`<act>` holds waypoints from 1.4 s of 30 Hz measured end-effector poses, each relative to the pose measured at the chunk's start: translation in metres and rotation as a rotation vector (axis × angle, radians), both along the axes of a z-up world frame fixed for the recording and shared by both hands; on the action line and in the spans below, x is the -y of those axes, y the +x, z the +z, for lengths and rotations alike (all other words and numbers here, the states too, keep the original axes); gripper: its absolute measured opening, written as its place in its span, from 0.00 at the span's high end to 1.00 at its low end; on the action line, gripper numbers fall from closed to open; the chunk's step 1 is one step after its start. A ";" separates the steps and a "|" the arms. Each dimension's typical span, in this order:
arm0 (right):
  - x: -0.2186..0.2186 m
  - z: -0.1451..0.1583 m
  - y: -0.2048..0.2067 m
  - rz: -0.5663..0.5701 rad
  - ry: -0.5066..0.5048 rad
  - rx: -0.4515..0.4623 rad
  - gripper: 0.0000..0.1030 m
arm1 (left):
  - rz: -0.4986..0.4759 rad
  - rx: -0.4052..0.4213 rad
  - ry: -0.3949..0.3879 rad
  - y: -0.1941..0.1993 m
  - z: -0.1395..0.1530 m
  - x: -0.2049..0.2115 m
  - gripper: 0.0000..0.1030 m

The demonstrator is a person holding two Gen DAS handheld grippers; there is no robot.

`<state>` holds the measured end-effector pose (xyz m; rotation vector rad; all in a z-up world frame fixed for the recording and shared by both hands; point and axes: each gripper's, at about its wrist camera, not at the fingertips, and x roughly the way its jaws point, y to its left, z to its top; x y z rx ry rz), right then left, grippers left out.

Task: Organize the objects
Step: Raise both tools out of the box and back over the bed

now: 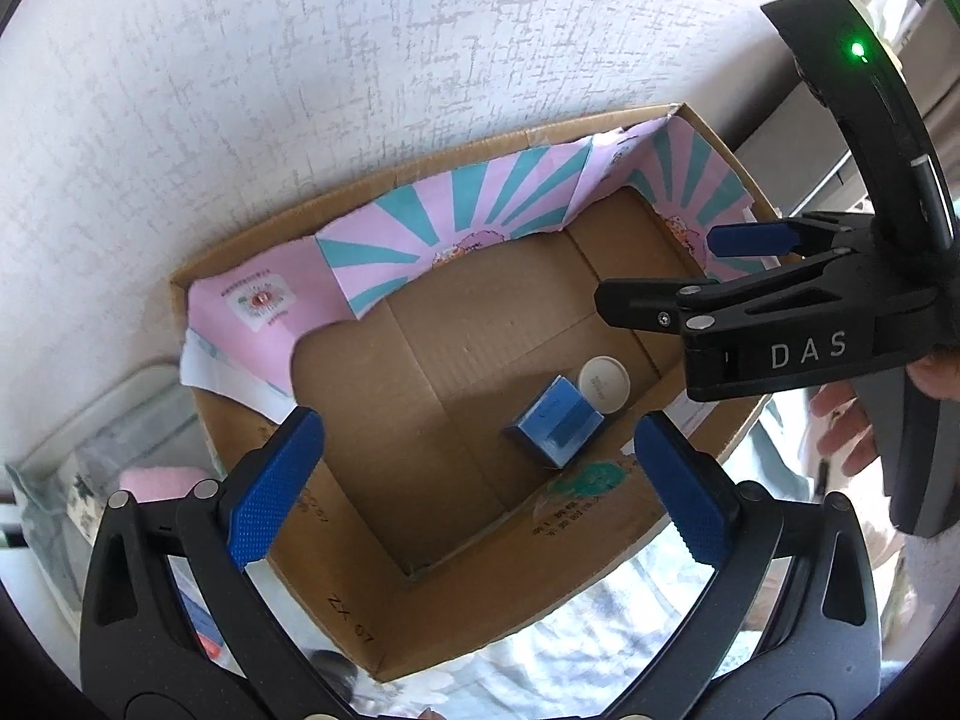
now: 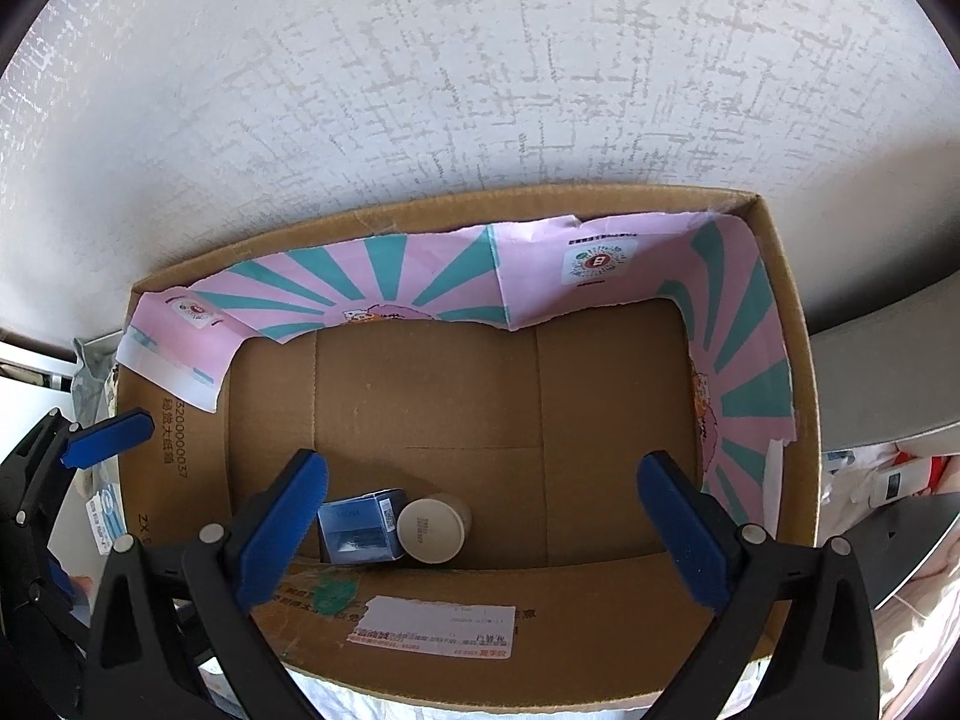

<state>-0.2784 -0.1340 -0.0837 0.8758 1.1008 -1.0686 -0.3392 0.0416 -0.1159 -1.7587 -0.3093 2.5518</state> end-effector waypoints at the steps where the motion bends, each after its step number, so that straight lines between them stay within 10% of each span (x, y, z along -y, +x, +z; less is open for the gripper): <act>1: 0.000 0.001 -0.001 -0.003 -0.001 0.001 0.01 | -0.011 -0.012 -0.011 0.001 0.002 -0.001 0.00; 18: -0.012 0.026 -0.005 -0.042 -0.067 -0.020 0.00 | -0.019 -0.099 -0.011 0.007 0.023 0.009 0.00; 42: -0.136 0.139 0.013 0.152 -0.468 0.079 0.00 | 0.322 -0.423 -0.135 0.144 0.145 0.042 0.00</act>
